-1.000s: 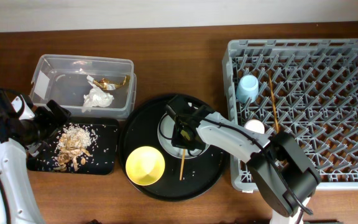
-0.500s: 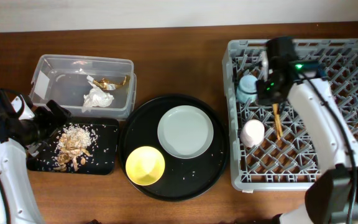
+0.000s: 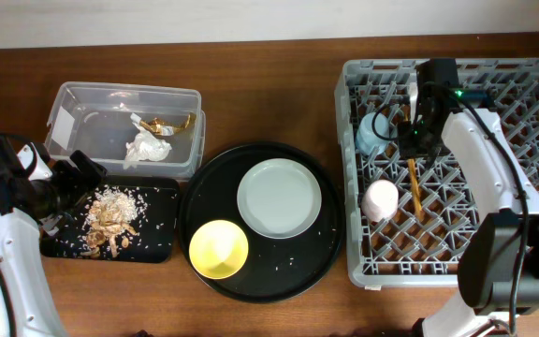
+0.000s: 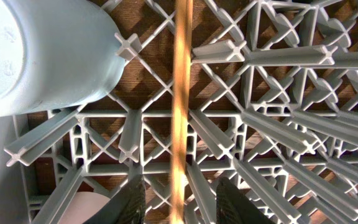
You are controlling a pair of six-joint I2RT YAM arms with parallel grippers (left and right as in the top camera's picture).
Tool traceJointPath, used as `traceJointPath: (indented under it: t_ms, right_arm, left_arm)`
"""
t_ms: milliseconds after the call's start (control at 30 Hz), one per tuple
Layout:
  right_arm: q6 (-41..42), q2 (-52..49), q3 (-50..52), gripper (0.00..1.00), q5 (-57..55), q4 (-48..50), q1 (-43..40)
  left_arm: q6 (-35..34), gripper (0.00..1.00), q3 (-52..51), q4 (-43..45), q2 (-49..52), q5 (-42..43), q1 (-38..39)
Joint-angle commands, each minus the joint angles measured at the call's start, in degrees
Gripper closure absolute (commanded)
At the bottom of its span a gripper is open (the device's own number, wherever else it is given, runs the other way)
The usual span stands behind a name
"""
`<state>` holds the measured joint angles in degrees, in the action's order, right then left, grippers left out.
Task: Sort waste into correct bins and load items into the dishwasher rack
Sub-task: 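Carry the chopsticks to the rack and stand them upright with the right gripper, then reach the right gripper to the yellow bowl on the round tray and grasp it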
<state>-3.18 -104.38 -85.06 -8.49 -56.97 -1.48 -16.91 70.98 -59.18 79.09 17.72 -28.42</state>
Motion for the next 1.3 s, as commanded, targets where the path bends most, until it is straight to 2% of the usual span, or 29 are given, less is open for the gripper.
traceJointPath:
  t_ms: [0, 33, 100, 167, 200, 367, 467, 533, 567, 733, 800, 900, 967, 1033, 1067, 1167, 1267]
  right_arm:
    - [0.2, -0.8, 0.3, 0.6, 0.3, 0.0, -0.1]
    - [0.2, -0.8, 0.2, 0.58, 0.7, -0.5, 0.0]
    - [0.2, -0.6, -5.2, 0.56, 8.7, -6.6, 0.0]
    - [0.2, -0.6, -13.3, 0.51, 33.7, -15.5, 0.4]
    - [0.2, -0.6, -14.3, 0.51, 41.2, -18.5, 2.4]
    - [0.7, -0.7, -12.2, 0.48, 40.7, -18.7, 24.1]
    - [1.0, -0.9, -12.2, 0.44, 40.6, -13.8, 39.2]
    - [5.4, -1.0, -12.2, 0.43, 40.6, -9.3, 47.2]
    - [5.6, -1.0, -12.2, 0.43, 38.5, -6.4, 52.3]
    - [8.4, -3.8, -12.2, 0.4, 20.7, -1.0, 64.2]
    - [8.4, -8.5, -12.2, 0.38, 13.9, 0.7, 66.5]
    - [8.4, -17.6, -12.2, 0.38, 13.6, 2.0, 66.7]
    - [8.4, -19.1, -12.2, 0.39, 13.6, 2.1, 66.7]
    - [8.7, -19.1, -12.2, 0.47, 13.6, 1.9, 66.7]
    - [8.6, -19.1, -12.2, 0.58, 13.6, 1.4, 66.7]
    - [9.7, -19.1, -12.2, 0.75, 13.6, -0.6, 66.7]
    - [10.2, -19.1, -12.2, 0.76, 13.8, -0.9, 66.7]
  left_arm:
    - [-0.2, 0.01, -0.1, -0.1, 0.0, -0.2, -0.2]
    - [-0.2, 0.01, -0.1, -0.1, 0.0, -0.2, -0.2]
    - [-0.2, 0.01, -0.1, -0.1, 0.0, -0.2, -0.2]
    - [-0.2, 0.01, -0.1, -0.1, 0.0, -0.2, -0.2]
    - [-0.2, 0.01, -0.1, -0.1, 0.0, -0.2, -0.2]
    - [-0.2, 0.01, -0.1, -0.1, 0.0, -0.2, -0.2]
    - [-0.2, 0.01, -0.1, -0.1, 0.0, -0.2, -0.2]
    - [-0.2, 0.01, -0.1, -0.1, 0.0, -0.2, -0.2]
    - [-0.2, 0.01, -0.1, -0.1, 0.0, -0.2, -0.2]
    - [-0.2, 0.01, -0.1, -0.1, 0.0, -0.2, -0.2]
    - [-0.2, 0.01, -0.1, -0.1, 0.0, -0.2, -0.2]
    - [-0.2, 0.01, -0.1, -0.1, 0.0, -0.2, -0.2]
    - [-0.2, 0.01, -0.1, -0.1, 0.0, -0.2, -0.2]
    - [-0.2, 0.01, -0.1, -0.1, 0.0, -0.2, -0.2]
    - [-0.2, 0.01, -0.1, -0.1, 0.0, -0.2, -0.2]
    - [-0.2, 0.01, -0.1, -0.1, 0.0, -0.2, -0.2]
    - [-0.2, 0.01, -0.1, -0.1, 0.0, -0.2, -0.2]
